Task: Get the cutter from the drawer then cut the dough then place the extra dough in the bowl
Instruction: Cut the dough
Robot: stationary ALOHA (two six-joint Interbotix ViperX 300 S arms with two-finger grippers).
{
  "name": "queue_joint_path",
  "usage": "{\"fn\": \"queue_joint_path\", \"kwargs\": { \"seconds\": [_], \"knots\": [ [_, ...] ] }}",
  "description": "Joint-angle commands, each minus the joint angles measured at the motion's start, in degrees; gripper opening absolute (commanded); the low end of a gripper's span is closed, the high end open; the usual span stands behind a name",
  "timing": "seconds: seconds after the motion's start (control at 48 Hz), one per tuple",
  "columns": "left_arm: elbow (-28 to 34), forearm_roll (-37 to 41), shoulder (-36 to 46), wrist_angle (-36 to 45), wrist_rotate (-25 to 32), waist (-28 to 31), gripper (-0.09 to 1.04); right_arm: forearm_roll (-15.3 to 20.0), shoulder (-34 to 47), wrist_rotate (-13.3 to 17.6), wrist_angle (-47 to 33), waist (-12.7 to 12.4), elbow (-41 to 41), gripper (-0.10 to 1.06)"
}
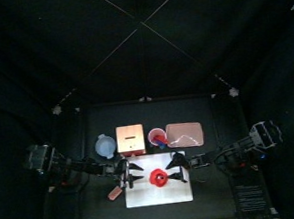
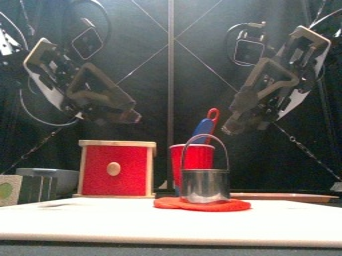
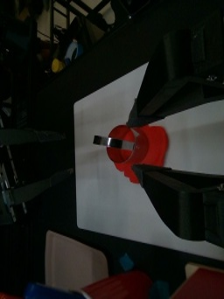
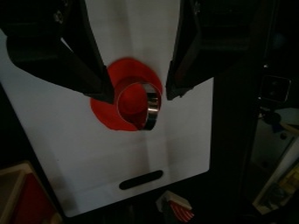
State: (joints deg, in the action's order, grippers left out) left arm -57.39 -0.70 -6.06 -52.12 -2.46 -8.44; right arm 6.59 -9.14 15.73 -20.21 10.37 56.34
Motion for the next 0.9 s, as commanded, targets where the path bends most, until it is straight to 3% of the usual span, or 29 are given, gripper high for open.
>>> {"fn": "queue_joint_path", "kwargs": {
  "seconds": [0.021, 0.896],
  "knots": [
    [3.78, 1.41, -3.78, -2.37, 0.09, -0.18, 0.79, 0.97, 0.79, -0.18, -0.97, 0.88, -0.70, 0.86],
    [10.72, 1.93, -9.05, 5.01, 0.09, -0.18, 0.78, 1.76, 8.44, -0.44, -2.90, 2.11, -4.66, 0.85]
  ]
}}
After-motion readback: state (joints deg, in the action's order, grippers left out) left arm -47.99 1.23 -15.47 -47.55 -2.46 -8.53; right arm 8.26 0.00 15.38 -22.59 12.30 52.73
